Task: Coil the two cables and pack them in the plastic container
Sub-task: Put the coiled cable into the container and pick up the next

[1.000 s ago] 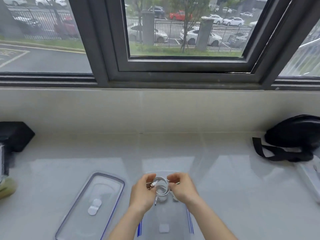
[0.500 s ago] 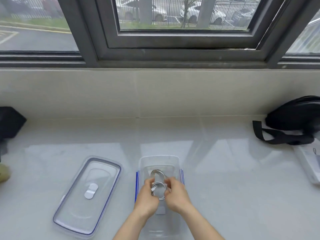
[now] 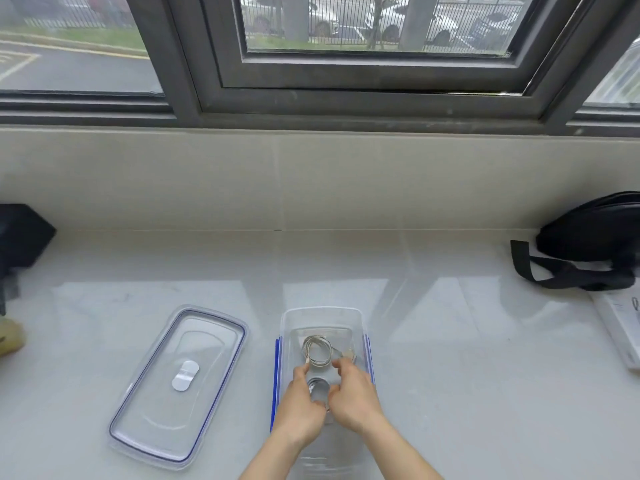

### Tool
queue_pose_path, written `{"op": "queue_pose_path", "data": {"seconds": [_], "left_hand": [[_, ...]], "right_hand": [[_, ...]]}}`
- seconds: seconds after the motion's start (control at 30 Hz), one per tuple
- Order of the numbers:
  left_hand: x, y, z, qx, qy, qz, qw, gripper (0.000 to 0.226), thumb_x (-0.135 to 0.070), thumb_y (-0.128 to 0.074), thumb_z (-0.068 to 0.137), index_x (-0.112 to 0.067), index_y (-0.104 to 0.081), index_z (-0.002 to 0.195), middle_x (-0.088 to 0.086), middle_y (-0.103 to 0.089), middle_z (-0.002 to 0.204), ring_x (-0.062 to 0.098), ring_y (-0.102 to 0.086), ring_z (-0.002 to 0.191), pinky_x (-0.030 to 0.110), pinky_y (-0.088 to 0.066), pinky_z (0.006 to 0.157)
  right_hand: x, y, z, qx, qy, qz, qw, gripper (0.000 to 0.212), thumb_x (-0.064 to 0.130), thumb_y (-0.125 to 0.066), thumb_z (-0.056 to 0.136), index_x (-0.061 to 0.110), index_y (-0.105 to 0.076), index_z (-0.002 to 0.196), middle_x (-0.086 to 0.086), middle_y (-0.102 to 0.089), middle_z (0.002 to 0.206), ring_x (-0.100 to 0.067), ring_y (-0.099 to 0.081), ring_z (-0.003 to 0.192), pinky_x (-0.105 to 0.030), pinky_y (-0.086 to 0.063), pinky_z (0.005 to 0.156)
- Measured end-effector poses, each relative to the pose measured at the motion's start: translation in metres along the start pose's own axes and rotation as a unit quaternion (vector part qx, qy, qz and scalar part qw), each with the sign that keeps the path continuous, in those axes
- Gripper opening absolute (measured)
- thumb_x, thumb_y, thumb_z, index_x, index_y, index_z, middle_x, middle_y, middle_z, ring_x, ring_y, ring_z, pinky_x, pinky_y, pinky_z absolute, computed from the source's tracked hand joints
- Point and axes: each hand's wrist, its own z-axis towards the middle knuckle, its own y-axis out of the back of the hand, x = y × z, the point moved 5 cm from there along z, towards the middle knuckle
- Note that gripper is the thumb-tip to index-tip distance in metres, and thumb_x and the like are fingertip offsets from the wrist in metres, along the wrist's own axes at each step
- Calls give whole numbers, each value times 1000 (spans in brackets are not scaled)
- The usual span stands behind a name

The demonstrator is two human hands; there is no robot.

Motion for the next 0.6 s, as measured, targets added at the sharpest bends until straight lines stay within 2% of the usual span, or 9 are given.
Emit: {"op": "queue_pose_path", "data": {"seconds": [0.13,0.27,0.37,0.43,0.5,0.6], "left_hand": [[-18,20,3,-36,-41,27,998,48,-21,-55,94,-27,-46,141,-4,-63,139,17,-61,126,35,-47,107],[-42,54,3,-85,-106,20,991,37,-20,-55,97,-28,-55,133,-6,-65,134,11,-62,123,33,-46,108],[-51,90,3,-150,-146,28,977,37,-21,-57,97,-29,-55,134,-10,-65,133,9,-60,124,28,-45,104],[-48,116,3,-190,-154,29,969,40,-23,-57,97,-30,-52,136,-10,-63,135,10,-58,127,29,-44,104],[-38,143,4,-224,-145,23,963,42,-25,-58,97,-29,-50,138,-9,-61,138,13,-55,130,34,-44,107],[-8,180,6,-264,-110,12,958,46,-28,-58,97,-30,-47,141,-7,-56,143,17,-48,136,34,-41,107]], "right_hand": [[23,26,8,-46,35,1,998,43,14,-50,93,19,-57,135,-2,-64,137,-22,-58,129,-30,-46,101],[55,48,13,-72,80,-3,994,42,18,-51,96,19,-55,138,-3,-61,139,-22,-57,128,-30,-44,103],[80,58,16,-96,112,-27,989,41,21,-51,98,20,-55,138,-2,-60,141,-22,-55,130,-31,-43,106],[99,58,17,-109,141,-46,983,41,22,-51,98,20,-55,139,0,-60,141,-21,-53,132,-32,-41,106],[119,52,18,-110,168,-62,978,41,23,-51,99,21,-54,139,2,-59,141,-20,-52,132,-31,-40,106],[148,29,21,-88,196,-69,974,41,23,-51,99,21,-54,140,3,-58,143,-18,-52,132,-31,-39,108]]}}
